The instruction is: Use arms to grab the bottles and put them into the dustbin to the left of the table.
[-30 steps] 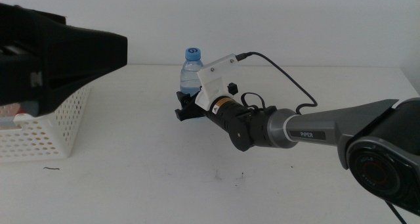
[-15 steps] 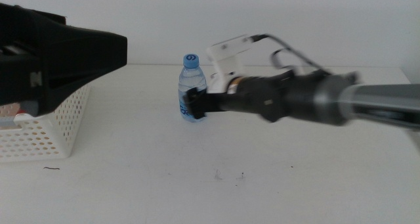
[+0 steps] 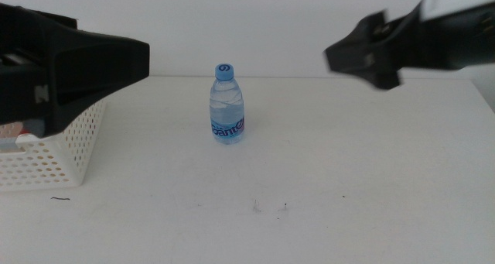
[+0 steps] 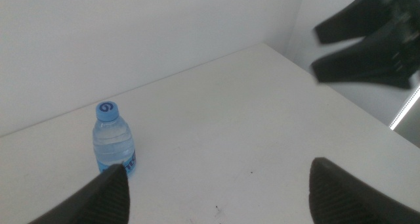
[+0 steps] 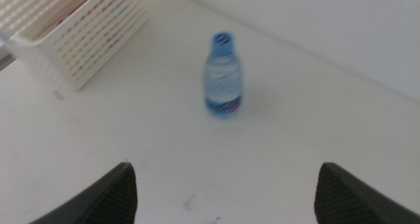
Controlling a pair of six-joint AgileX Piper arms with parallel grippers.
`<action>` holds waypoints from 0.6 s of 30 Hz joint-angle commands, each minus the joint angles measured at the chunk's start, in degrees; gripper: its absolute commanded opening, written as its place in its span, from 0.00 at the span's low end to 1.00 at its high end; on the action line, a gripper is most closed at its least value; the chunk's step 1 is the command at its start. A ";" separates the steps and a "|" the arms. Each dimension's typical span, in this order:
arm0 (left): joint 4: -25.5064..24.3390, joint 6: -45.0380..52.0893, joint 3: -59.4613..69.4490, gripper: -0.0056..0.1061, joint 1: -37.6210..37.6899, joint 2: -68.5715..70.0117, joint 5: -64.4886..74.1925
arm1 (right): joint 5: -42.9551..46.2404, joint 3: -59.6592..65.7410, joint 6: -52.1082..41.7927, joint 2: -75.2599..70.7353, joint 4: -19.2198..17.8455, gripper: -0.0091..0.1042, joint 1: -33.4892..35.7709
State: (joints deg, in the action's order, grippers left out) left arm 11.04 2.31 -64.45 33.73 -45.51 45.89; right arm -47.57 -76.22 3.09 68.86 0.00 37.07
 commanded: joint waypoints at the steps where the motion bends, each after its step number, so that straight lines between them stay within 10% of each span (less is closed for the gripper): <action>1: -0.09 -0.24 -0.23 0.89 0.46 0.19 -0.77 | -1.91 -1.26 2.28 -1.15 -3.91 0.88 -0.55; 18: -0.09 -0.24 -0.23 0.89 0.46 0.19 -0.77 | 5.68 -1.55 3.07 -2.27 -4.06 0.87 -0.55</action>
State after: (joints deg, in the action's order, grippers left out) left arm 11.04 2.31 -64.45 33.73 -45.51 45.89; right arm -42.71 -77.37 6.13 66.97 -3.25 36.98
